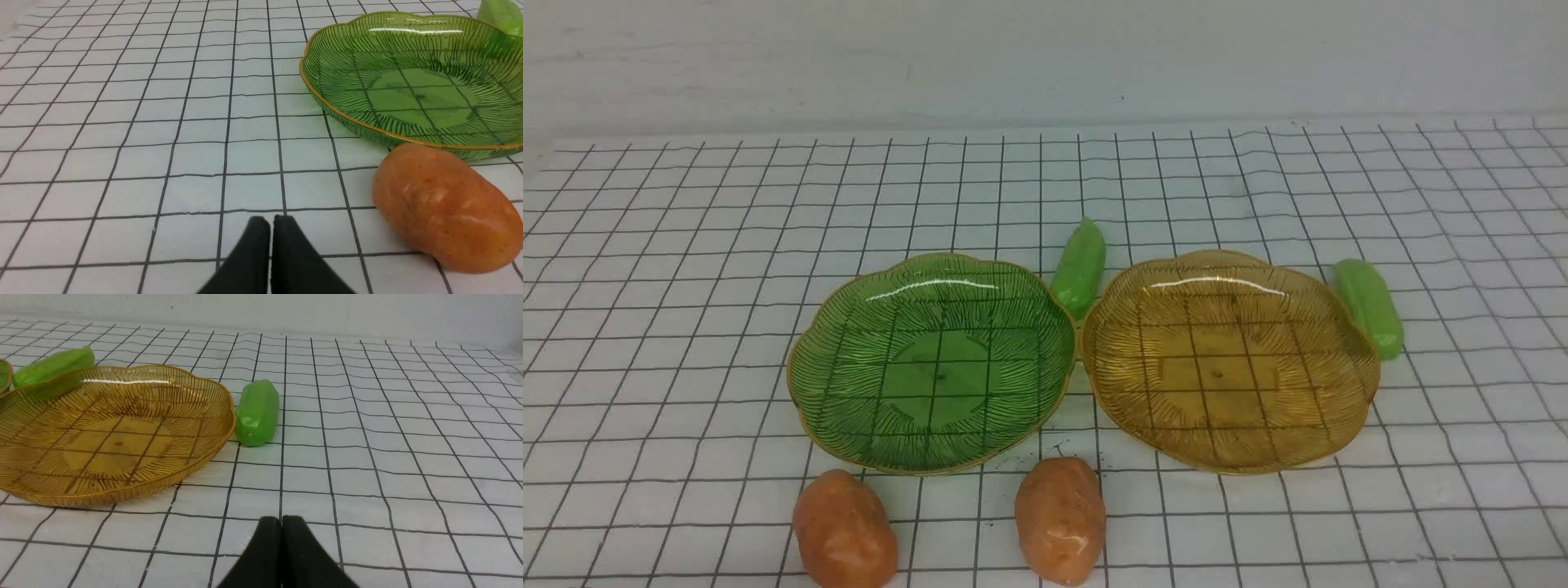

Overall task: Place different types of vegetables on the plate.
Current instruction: 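Put the potatoes from the left side into the left plate with the left gripper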

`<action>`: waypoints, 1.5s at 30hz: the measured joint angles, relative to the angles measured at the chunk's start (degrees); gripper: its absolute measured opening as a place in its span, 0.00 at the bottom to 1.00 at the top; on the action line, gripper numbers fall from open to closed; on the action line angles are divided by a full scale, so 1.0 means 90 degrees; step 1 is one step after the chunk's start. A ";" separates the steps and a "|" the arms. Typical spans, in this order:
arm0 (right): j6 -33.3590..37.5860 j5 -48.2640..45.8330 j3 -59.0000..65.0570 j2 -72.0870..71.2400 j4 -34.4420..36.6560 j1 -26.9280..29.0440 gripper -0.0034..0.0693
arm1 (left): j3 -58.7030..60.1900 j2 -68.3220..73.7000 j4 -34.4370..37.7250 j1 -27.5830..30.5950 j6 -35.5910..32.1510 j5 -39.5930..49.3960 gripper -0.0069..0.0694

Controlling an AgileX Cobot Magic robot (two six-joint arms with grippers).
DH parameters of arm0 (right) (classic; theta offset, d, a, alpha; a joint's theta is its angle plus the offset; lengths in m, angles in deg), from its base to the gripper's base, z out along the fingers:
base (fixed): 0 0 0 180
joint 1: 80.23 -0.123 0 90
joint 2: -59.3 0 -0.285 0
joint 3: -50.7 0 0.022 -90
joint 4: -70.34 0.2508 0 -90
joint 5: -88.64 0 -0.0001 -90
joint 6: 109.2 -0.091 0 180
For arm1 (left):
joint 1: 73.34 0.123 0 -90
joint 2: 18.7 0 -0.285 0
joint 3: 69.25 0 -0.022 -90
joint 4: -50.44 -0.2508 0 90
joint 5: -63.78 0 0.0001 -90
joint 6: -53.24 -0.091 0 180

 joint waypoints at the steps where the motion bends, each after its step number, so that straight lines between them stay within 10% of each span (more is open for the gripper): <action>1: 0.0000 0.0000 0.0000 0.0000 0.0000 0.0000 0.03 | 0.0000 0.0000 0.0000 0.0000 0.0007 0.0000 0.08; 22: 0.0000 0.0000 0.0000 0.0000 0.0000 0.0000 0.03 | 0.0005 0.0000 0.0201 0.0000 0.0058 -0.0174 0.08; 31: 0.0000 0.0000 0.0000 0.0000 0.0000 0.0000 0.03 | 0.0005 0.0000 0.3551 0.0000 0.1095 -0.1340 0.08; 45: -0.0867 0.1472 0.0049 0.0000 0.1122 -0.0008 0.03 | -0.0240 0.0000 0.4670 0.0014 0.0980 -0.3102 0.08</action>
